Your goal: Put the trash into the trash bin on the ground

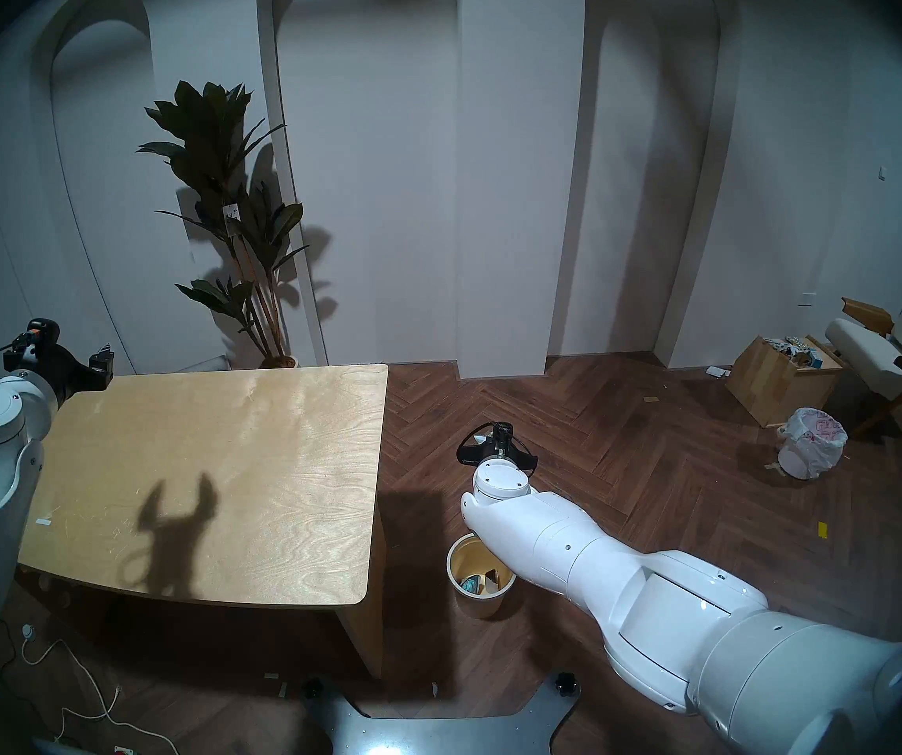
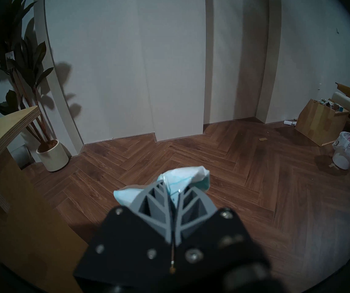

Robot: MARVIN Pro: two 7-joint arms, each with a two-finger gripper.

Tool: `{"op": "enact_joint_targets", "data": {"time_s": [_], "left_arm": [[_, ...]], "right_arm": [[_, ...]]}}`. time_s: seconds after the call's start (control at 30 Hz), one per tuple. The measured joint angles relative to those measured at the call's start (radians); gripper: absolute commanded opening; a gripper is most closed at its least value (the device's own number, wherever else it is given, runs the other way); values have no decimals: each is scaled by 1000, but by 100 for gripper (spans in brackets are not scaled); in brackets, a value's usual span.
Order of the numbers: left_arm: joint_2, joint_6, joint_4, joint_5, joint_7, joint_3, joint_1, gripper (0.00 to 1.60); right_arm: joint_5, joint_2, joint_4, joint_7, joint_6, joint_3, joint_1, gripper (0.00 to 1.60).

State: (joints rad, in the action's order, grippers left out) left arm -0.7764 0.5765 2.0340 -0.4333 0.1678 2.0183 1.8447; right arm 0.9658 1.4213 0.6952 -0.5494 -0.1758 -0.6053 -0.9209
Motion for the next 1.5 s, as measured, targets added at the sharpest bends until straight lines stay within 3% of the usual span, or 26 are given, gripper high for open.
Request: {"op": "enact_joint_targets", "data": {"time_s": [1.13, 1.2, 1.27, 1.43, 1.5], "left_arm": [[0, 0, 0, 0, 0, 0, 0, 160], [0, 0, 0, 0, 0, 0, 0, 160], [0, 0, 0, 0, 0, 0, 0, 160], [0, 0, 0, 0, 0, 0, 0, 160], [0, 0, 0, 0, 0, 0, 0, 160]], "right_arm": [[-8, 164, -340, 112, -26, -19, 104, 0], [-8, 174, -362, 119, -28, -23, 112, 10], [-8, 183, -382, 128, -31, -26, 119, 37], [-8, 196, -411, 141, -37, -32, 130, 52], [-8, 201, -423, 147, -41, -35, 134, 48]]}}
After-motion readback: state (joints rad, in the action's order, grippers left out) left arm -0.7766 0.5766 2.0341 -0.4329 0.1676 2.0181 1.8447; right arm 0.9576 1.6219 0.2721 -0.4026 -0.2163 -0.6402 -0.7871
